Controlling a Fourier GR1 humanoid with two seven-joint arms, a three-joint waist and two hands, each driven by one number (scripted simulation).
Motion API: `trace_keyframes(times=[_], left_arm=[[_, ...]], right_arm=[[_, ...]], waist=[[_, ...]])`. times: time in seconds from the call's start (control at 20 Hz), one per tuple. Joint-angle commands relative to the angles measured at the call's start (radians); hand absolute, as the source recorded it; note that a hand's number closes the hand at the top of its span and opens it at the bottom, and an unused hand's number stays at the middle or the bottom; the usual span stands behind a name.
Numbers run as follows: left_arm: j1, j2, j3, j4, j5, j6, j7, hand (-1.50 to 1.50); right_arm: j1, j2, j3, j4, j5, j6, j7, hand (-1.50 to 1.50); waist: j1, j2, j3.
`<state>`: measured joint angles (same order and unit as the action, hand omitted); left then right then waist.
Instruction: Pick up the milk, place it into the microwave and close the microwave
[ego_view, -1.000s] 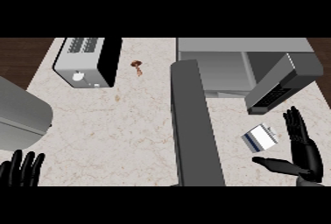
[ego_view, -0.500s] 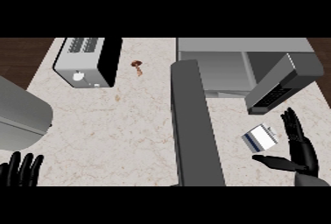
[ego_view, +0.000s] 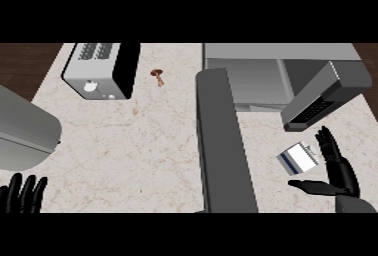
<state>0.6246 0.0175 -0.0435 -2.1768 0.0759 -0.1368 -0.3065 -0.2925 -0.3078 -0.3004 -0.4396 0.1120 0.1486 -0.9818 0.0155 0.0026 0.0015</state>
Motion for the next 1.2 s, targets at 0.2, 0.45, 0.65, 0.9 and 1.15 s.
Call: trace_keyframes(times=[0.2,0.45,0.65,0.9,1.15], left_arm=[[-0.043,0.025,0.073,0.009,0.061,-0.023,0.020,-1.50],[0.039,-0.010,-0.008,-0.039,0.019,-0.022,0.020,-1.50],[0.020,0.001,-0.005,-0.046,0.011,-0.024,0.027,-1.50],[-0.016,-0.010,0.000,0.026,-0.005,-0.015,0.005,-1.50],[0.000,-0.001,0.019,0.022,0.029,-0.037,-0.009,-1.50]], right_arm=[[-0.056,0.054,0.010,0.160,0.014,0.008,-0.100,-1.50],[-0.068,-0.015,-0.032,0.191,-0.015,0.059,-0.162,-1.50],[-0.074,0.001,-0.037,0.196,-0.029,0.104,-0.168,-1.50],[-0.084,0.030,-0.053,0.158,-0.082,0.229,-0.164,1.50],[-0.062,0.059,-0.067,0.151,-0.116,0.227,-0.181,1.50]], waist=[[0.003,0.001,0.000],[0.010,0.002,0.002],[0.007,0.003,0.002],[-0.002,0.003,0.002],[0.004,0.003,0.002]])
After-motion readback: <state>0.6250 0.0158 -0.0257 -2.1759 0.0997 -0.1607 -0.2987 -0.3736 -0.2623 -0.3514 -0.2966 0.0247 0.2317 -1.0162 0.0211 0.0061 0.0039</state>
